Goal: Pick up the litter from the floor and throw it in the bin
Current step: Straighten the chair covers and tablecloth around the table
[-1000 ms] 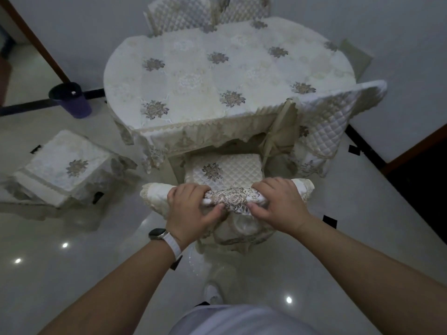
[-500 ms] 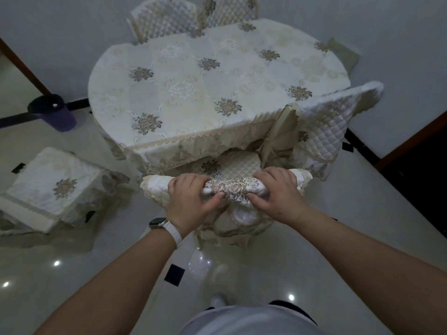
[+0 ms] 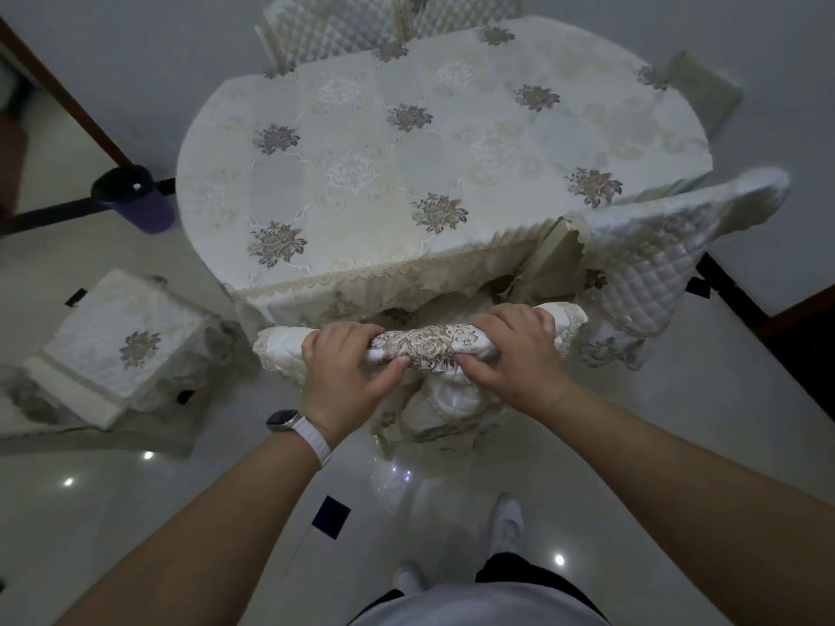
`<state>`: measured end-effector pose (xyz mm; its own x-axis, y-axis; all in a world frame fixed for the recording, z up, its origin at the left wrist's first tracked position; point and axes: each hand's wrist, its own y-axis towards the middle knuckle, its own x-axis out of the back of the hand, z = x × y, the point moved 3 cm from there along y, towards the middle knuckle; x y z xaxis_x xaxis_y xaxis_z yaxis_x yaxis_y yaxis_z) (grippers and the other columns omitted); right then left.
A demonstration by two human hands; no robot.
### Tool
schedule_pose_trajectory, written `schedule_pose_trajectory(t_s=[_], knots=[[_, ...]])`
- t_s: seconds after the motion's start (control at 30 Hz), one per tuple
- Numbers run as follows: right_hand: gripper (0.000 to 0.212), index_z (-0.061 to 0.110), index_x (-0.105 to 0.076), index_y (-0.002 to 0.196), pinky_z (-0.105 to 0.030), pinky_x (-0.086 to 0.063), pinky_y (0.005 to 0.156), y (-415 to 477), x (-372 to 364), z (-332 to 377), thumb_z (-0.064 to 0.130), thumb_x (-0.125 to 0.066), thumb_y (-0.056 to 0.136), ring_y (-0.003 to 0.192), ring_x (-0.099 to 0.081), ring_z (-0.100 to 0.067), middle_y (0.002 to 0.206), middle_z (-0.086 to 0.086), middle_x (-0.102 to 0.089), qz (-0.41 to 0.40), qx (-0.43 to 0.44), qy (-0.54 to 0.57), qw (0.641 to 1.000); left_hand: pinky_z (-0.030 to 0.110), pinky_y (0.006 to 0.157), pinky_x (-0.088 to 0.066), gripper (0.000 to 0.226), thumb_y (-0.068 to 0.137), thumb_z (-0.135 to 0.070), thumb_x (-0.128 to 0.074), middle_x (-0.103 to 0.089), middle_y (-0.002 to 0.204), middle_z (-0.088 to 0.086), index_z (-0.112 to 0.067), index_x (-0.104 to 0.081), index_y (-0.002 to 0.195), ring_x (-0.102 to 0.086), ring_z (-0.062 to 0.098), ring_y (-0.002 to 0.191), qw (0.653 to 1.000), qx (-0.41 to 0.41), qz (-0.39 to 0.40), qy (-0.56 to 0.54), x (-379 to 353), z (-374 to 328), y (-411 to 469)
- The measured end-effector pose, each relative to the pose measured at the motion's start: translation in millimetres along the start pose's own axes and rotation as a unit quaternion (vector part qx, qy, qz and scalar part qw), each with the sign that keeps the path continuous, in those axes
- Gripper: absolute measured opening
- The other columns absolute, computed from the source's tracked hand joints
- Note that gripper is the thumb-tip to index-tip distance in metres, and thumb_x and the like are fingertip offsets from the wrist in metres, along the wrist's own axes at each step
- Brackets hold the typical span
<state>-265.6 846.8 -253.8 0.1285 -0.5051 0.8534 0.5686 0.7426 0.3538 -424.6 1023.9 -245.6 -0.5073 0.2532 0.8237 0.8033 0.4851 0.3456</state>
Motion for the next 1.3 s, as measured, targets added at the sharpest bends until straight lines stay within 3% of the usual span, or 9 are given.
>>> schedule_pose_trajectory(t_s=[0.2, 0.4, 0.6, 0.87, 1.07, 1.3], knots=[[0.045, 0.018, -0.067, 0.096, -0.035, -0.024, 0.087, 26.5, 9.9, -45.8, 0.056, -0.057, 0.073, 0.092, -0.054, -0.025, 0.094, -0.002, -0.060, -0.003, 0.037, 0.017, 0.999, 0.032, 0.088, -0.026, 0.045, 0.082, -0.056, -0.056, -0.064, 0.094, -0.001, -0.016, -0.067, 0.099, -0.054, 0.021, 0.094, 0.999, 0.033, -0.008, 0.009, -25.0, -30.0, 20.8], [0.047, 0.017, -0.068, 0.097, -0.036, -0.025, 0.090, 44.5, 11.9, -85.2, 0.057, -0.056, 0.075, 0.094, -0.056, -0.027, 0.095, -0.002, -0.061, 0.033, 0.066, 0.033, 0.997, 0.038, 0.088, -0.030, 0.045, 0.081, -0.056, -0.057, -0.063, 0.095, -0.001, -0.016, -0.068, 0.099, -0.054, 0.021, 0.095, 0.998, 0.065, -0.015, 0.014, -52.6, -51.4, 33.3], [0.049, 0.018, -0.067, 0.099, -0.047, -0.034, 0.091, 63.6, 3.7, -90.2, 0.059, -0.054, 0.077, 0.097, -0.052, -0.025, 0.097, -0.003, -0.060, 0.041, 0.070, 0.050, 0.995, 0.037, 0.088, -0.028, 0.048, 0.081, -0.057, -0.054, -0.062, 0.094, 0.001, -0.013, -0.066, 0.099, -0.054, 0.022, 0.094, 0.997, 0.077, -0.009, 0.028, -53.3, -46.9, 52.1], [0.048, 0.018, -0.067, 0.100, -0.037, -0.025, 0.090, 80.4, -11.9, -93.6, 0.059, -0.054, 0.078, 0.098, -0.046, -0.019, 0.098, -0.003, -0.059, 0.028, 0.081, 0.046, 0.995, 0.045, 0.088, -0.034, 0.048, 0.082, -0.056, -0.054, -0.062, 0.094, 0.003, -0.012, -0.064, 0.100, -0.054, 0.025, 0.095, 0.996, 0.078, -0.009, 0.043, -59.8, -26.9, 65.3], [0.048, 0.015, -0.067, 0.098, -0.039, -0.029, 0.088, 79.6, -23.2, -103.6, 0.057, -0.056, 0.077, 0.097, -0.049, -0.023, 0.097, -0.006, -0.060, 0.024, 0.097, 0.033, 0.994, 0.032, 0.088, -0.024, 0.045, 0.082, -0.057, -0.054, -0.060, 0.096, -0.001, -0.016, -0.063, 0.099, -0.049, 0.019, 0.097, 0.997, 0.074, 0.001, 0.031, -71.4, -23.1, 63.1], [0.048, 0.015, -0.067, 0.098, -0.038, -0.027, 0.088, 96.2, -37.9, -104.9, 0.055, -0.057, 0.075, 0.097, -0.045, -0.021, 0.097, -0.008, -0.060, 0.022, 0.090, 0.029, 0.995, 0.032, 0.091, -0.022, 0.049, 0.082, -0.059, -0.053, -0.060, 0.099, 0.001, -0.016, -0.063, 0.102, -0.050, 0.021, 0.100, 0.996, 0.083, 0.020, 0.029, -80.6, -2.6, 77.2]])
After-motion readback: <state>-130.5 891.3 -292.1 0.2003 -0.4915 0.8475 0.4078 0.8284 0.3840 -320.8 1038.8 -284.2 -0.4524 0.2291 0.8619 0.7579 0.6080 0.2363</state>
